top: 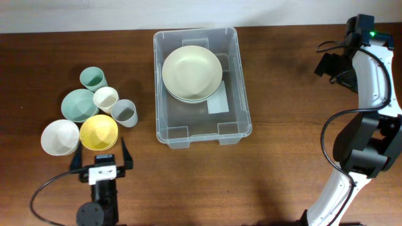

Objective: Pack container
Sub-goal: 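Raise the left arm and move the left gripper over the green cups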

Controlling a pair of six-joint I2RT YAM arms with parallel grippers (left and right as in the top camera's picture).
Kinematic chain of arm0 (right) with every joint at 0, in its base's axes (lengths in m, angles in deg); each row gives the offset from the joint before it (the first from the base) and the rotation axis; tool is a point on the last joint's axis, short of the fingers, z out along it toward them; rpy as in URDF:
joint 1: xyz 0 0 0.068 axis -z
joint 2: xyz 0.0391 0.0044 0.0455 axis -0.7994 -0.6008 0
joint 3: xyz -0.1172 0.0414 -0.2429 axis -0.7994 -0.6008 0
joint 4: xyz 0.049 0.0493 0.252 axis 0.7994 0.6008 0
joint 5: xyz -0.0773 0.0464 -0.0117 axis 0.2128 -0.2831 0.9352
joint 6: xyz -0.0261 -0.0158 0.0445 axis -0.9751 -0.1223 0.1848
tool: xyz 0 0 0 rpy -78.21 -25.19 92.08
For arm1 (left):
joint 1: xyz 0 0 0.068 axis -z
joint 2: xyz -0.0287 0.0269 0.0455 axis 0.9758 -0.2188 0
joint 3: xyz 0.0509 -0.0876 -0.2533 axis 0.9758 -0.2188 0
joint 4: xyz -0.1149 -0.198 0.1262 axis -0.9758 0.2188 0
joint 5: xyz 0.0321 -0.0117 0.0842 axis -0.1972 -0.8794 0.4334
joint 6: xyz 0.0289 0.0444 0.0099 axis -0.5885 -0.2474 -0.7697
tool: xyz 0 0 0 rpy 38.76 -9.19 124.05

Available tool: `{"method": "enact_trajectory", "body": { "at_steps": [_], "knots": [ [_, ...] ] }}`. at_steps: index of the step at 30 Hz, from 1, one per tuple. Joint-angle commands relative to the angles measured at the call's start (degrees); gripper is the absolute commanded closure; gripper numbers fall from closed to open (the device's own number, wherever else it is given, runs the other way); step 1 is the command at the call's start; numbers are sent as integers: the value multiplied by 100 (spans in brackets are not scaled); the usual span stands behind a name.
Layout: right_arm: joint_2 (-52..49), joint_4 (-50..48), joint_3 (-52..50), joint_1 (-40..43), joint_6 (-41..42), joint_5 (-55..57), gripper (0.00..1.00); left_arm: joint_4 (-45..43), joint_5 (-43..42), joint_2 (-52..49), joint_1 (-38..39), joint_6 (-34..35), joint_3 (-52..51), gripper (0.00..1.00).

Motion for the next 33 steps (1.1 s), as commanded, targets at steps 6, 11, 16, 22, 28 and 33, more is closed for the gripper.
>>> {"method": "enact_trajectory", "body": {
  "at_steps": [6, 11, 16, 22, 28, 33],
  "knots": [
    [0, -20, 9, 26, 31, -11, 1, -138, 1462, -944, 13, -90, 1974, 1],
    [0, -20, 9, 26, 31, -11, 1, -118, 1434, -2632, 13, -90, 3624, 1],
    [0, -20, 9, 26, 31, -11, 1, -55, 1307, -4767, 13, -87, 5556, 1],
    [0, -20, 9, 26, 31, -11, 1, 754, -234, -7265, 13, -87, 8085, 0],
    [0, -20, 9, 26, 31, -11, 1, 824, -824, -8880, 13, -87, 9079, 1],
    [0, -20, 9, 24, 31, -11, 1, 632, -1344, -9361, 31, -76, 9079, 1]
  ]
}}
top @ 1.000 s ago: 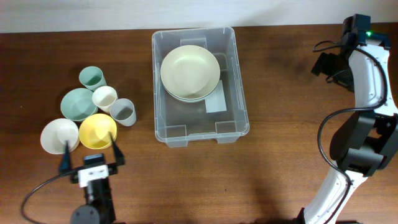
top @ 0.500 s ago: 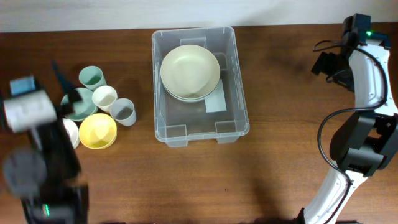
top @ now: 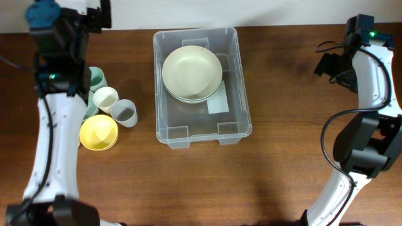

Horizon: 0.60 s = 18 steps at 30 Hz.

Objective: Pack container
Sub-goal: 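Raise the left arm and move the left gripper over the green cups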

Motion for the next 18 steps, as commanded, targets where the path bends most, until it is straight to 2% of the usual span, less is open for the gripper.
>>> {"method": "enact_trajectory", "body": {
  "at_steps": [1, 4, 6, 9, 11, 16, 18],
  "knots": [
    [0, -4, 13, 26, 33, 28, 1, -140, -684, -109, 24, -66, 127, 0],
    [0, -4, 13, 26, 33, 28, 1, -107, -741, -173, 17, -66, 129, 1],
    [0, -4, 13, 26, 33, 28, 1, 57, -483, -201, -2, 83, 127, 1],
    [0, -4, 13, 26, 33, 28, 1, 726, 901, -332, -111, 1191, 127, 1],
    [0, -4, 13, 26, 33, 28, 1, 1309, 1432, -466, -223, 1665, 127, 1],
    [0, -4, 13, 26, 33, 28, 1, 2232, 1281, -629, -321, 1814, 127, 1],
    [0, -4, 13, 26, 33, 28, 1, 2538, 1550, -640, -321, 2210, 129, 0]
  ]
}}
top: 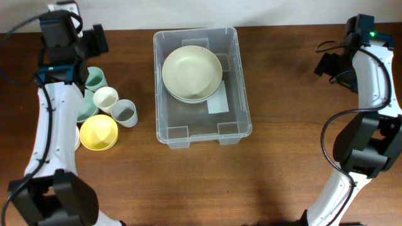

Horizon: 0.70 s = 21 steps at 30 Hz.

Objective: Pack container
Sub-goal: 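Raise the left arm and move the left gripper over the green cups, then lower the left gripper into the tall green cup and grip its rim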

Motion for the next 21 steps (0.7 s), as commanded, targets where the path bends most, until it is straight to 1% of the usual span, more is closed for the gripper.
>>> {"method": "enact_trajectory", "body": {
  "at_steps": [1, 4, 10, 13, 16, 21],
  "knots": [
    [0, -2, 13, 26, 31, 28, 1, 323, 608, -22, 26, 881, 50, 1],
    [0, -2, 13, 26, 31, 28, 1, 706, 975, -28, -55, 1580, 48, 0],
    [0, -2, 13, 26, 31, 31, 1, 1438, 885, -31, -387, 2273, 48, 1],
    [0, -2, 13, 26, 31, 28, 1, 1703, 385, -37, -621, 2299, 48, 1],
    [0, -2, 13, 26, 31, 28, 1, 1788, -125, -37, -828, 2297, 50, 1],
    [0, -2, 13, 26, 31, 28, 1, 1628, -240, -37, -968, 2271, 50, 1]
  ]
}}
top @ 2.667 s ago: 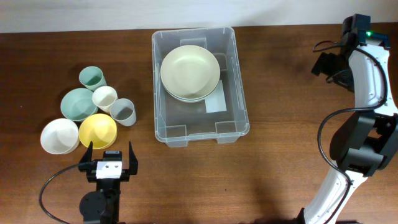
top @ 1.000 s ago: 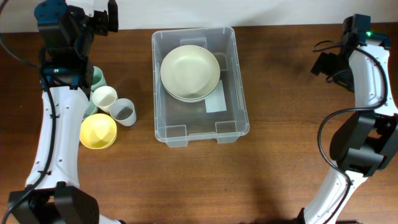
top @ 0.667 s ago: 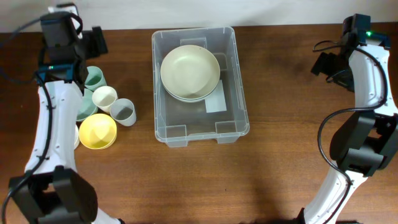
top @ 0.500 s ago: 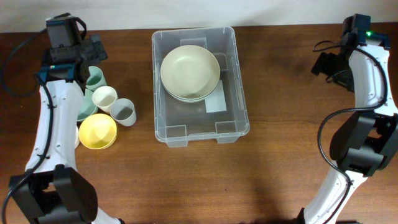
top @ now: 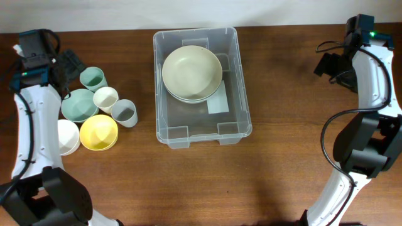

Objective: Pack container
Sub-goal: 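Lower the left gripper into the tall green cup and grip its rim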

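Observation:
A clear plastic container (top: pixel 235 129) stands mid-table with a stack of cream bowls (top: pixel 191 72) inside. To its left sit a teal cup (top: pixel 93 78), a teal bowl (top: pixel 78 105), a cream cup (top: pixel 105 98), a grey cup (top: pixel 124 113), a yellow bowl (top: pixel 98 132) and a white bowl (top: pixel 68 137) partly behind my left arm. My left gripper (top: pixel 70 61) hovers at the far left, just left of the teal cup, holding nothing visible; its jaws are too dark to read. My right gripper (top: pixel 328 65) is raised at the far right, its jaws unreadable.
A white label or card (top: pixel 218 103) lies on the container floor beside the bowls. My left arm (top: pixel 28 125) runs down the table's left edge, and the right arm (top: pixel 370 94) stands along the right edge.
My left gripper has moved left and nearer, from beyond the teal cup at the table's back to just left of that cup. The teal bowl shows fully again. The right arm is unchanged.
My left gripper first stood open at the table's front edge, below the yellow bowl. Then the arm was stretched over the dishes toward the back left, covering the white and teal bowls. It has since drawn leftward. No dish has moved.

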Controlling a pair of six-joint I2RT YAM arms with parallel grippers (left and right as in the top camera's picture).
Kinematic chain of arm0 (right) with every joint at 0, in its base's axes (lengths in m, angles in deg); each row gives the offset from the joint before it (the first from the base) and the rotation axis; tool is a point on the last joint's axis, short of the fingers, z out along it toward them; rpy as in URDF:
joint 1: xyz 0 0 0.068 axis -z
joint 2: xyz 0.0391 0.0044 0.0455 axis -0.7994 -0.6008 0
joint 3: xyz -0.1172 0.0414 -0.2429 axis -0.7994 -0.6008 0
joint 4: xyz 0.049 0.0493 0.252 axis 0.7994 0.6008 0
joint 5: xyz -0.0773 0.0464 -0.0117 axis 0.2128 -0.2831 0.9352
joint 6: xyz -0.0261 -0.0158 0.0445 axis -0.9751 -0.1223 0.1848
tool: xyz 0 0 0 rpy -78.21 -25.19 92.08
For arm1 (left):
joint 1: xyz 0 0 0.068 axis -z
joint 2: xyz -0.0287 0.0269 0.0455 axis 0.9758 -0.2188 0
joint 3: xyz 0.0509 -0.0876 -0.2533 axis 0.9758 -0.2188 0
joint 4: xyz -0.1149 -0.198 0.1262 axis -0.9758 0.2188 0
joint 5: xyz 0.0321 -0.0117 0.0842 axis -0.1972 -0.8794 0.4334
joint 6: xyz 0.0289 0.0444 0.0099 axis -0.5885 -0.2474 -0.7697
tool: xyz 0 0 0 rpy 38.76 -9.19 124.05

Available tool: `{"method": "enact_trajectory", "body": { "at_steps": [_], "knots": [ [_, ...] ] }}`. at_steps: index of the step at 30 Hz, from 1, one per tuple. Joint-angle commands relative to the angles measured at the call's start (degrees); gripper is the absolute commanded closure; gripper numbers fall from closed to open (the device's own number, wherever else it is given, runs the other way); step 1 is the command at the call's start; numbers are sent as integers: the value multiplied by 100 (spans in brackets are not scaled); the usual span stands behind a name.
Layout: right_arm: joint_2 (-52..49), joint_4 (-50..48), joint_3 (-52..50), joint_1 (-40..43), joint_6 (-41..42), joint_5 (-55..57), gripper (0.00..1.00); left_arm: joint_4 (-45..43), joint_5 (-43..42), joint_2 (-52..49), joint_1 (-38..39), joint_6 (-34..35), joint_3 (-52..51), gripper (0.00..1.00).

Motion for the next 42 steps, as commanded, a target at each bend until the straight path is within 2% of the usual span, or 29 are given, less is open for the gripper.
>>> {"method": "enact_trajectory", "body": {
  "at_steps": [1, 20, 21, 23, 24, 25, 42],
  "knots": [
    [0, -4, 13, 26, 31, 28, 1, -190, -304, 22, -42, 22, 52, 1],
    [0, -4, 13, 26, 31, 28, 1, -496, -129, -326, -52, -120, 50, 1],
    [0, -4, 13, 26, 31, 28, 1, -570, -164, -367, -50, -142, 50, 5],
    [0, -4, 13, 26, 31, 28, 1, -695, -396, -483, -50, -140, 50, 29],
    [0, -4, 13, 24, 31, 28, 1, -734, -490, -553, -50, -140, 50, 36],
    [0, -4, 13, 26, 31, 31, 1, -737, -518, -584, -50, -140, 50, 37],
    [0, -4, 13, 26, 31, 28, 1, -730, -446, -1384, -50, -140, 50, 37]
  ]
}}
